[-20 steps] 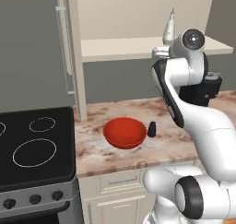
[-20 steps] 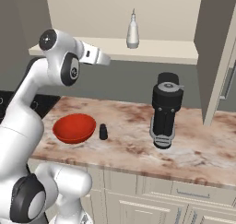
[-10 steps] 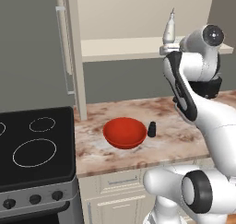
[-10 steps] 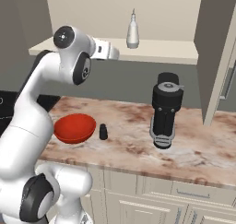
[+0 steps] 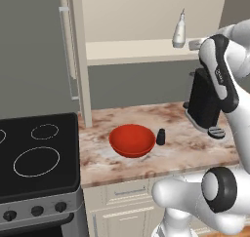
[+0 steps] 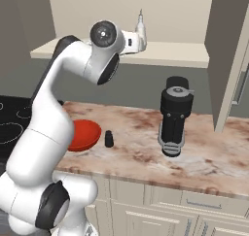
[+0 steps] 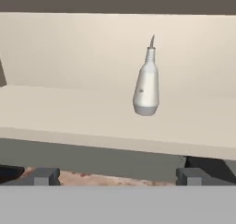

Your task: Retrieve the bottle and the shaker from the cabinet and place them next to the mixing bowl on the counter. Then add garlic from the fridge to the mixing bowl.

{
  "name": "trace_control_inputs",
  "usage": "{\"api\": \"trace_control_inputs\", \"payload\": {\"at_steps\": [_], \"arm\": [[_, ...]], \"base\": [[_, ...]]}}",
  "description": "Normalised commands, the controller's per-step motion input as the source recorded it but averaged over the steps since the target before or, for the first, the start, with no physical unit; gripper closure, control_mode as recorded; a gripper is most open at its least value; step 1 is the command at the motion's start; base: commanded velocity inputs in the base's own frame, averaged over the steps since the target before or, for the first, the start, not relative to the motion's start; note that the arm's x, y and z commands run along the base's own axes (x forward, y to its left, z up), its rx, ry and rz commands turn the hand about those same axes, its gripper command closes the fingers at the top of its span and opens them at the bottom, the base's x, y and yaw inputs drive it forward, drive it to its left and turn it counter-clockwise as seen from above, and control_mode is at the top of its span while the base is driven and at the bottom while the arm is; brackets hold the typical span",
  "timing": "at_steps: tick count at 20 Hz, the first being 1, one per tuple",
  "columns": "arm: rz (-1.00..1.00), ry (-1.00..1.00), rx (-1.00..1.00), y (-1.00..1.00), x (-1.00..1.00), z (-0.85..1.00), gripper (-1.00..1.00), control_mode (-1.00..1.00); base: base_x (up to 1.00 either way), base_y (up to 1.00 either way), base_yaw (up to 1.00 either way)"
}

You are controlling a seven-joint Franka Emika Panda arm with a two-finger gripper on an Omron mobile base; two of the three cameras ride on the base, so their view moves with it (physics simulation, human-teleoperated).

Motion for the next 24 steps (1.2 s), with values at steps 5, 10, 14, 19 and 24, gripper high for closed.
{"api": "trace_control_inputs", "payload": {"at_steps": [5,10,14,19,24], "arm": [[-0.03,0.00,-0.01,-0.13,0.32,0.04,-1.00,-1.00],[-0.15,0.00,0.00,0.00,0.51,-0.02,-1.00,-1.00],[-0.12,0.01,0.00,0.00,0.35,-0.01,-1.00,-1.00],[-0.01,0.10,0.00,0.00,0.37,0.00,-1.00,-1.00],[-0.04,0.10,0.00,0.00,0.33,0.00,-1.00,-1.00]], "base": [[0.00,0.00,0.00],[0.00,0.00,0.00],[0.00,0.00,0.00],[0.00,0.00,0.00],[0.00,0.00,0.00]]}}
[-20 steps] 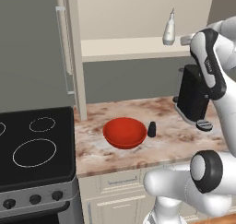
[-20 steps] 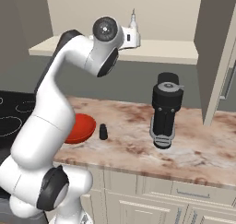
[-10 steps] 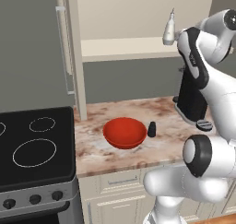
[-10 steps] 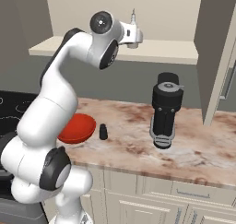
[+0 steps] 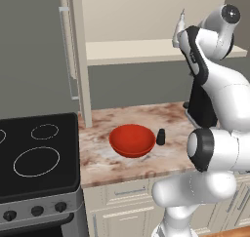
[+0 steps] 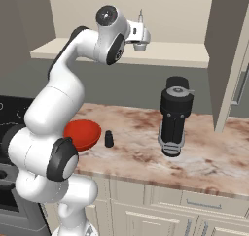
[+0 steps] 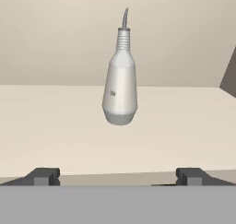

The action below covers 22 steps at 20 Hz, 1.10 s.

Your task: Retrieve the bottle and the shaker from the cabinet and place them next to the mixing bowl on the counter. Then add garlic from the fridge to the mixing bowl.

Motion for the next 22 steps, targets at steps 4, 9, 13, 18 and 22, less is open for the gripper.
{"api": "trace_control_inputs", "payload": {"at_steps": [4,9,13,18,22], "arm": [[0.00,0.03,0.00,0.00,0.36,-0.02,-1.00,-1.00],[0.00,0.00,0.00,0.00,0.51,-0.14,-1.00,-1.00],[-0.02,0.00,0.05,0.00,0.53,-0.20,-1.00,-1.00],[-0.05,0.00,0.07,-0.04,0.46,-0.04,-1.00,-1.00],[-0.04,0.00,0.04,-0.10,0.37,0.01,-1.00,-1.00]], "base": [[0.00,0.00,0.00],[0.00,0.00,0.00],[0.00,0.00,0.00],[0.00,0.00,0.00],[0.00,0.00,0.00]]}}
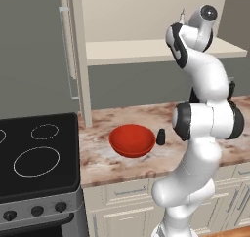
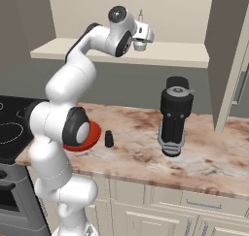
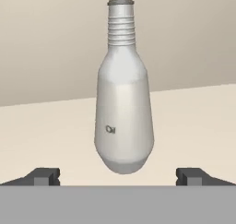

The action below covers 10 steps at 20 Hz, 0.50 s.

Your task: Retrieve the bottle and the shaker from the cabinet and place them next to the mixing bowl on the counter. Then add garlic from the fridge to the mixing bowl.

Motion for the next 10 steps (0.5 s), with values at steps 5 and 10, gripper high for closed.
{"api": "trace_control_inputs", "payload": {"at_steps": [5,10], "arm": [[0.00,0.00,0.01,-0.09,0.36,-0.07,-1.00,-1.00],[0.00,0.00,0.00,0.00,0.13,-0.13,-1.00,-1.00]], "base": [[0.00,0.00,0.00],[0.00,0.00,0.00]]}}
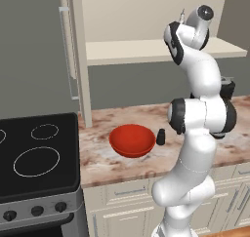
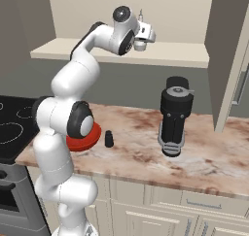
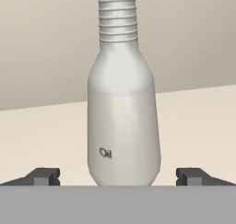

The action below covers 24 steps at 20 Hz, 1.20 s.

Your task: Retrieve the bottle and the shaker from the cabinet and place them next to the mixing bowl on the counter. Then add garlic from the fridge to the mixing bowl.

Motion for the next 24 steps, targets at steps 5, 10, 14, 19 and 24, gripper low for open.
{"api": "trace_control_inputs", "payload": {"at_steps": [5,10,14,19,24], "arm": [[0.00,0.00,0.00,0.00,0.11,-0.16,-1.00,-1.00],[0.00,0.00,0.00,0.00,0.19,-0.09,-1.00,-1.00],[0.00,0.00,0.00,0.00,0.18,-0.12,-1.00,-1.00],[0.00,0.00,0.00,0.00,0.20,-0.02,-1.00,-1.00],[0.00,0.00,0.00,0.00,0.00,0.00,1.00,-1.00]], "base": [[0.00,0.00,0.00],[0.00,0.00,0.00],[0.00,0.00,0.00],[0.00,0.00,0.00],[0.00,0.00,0.00]]}}
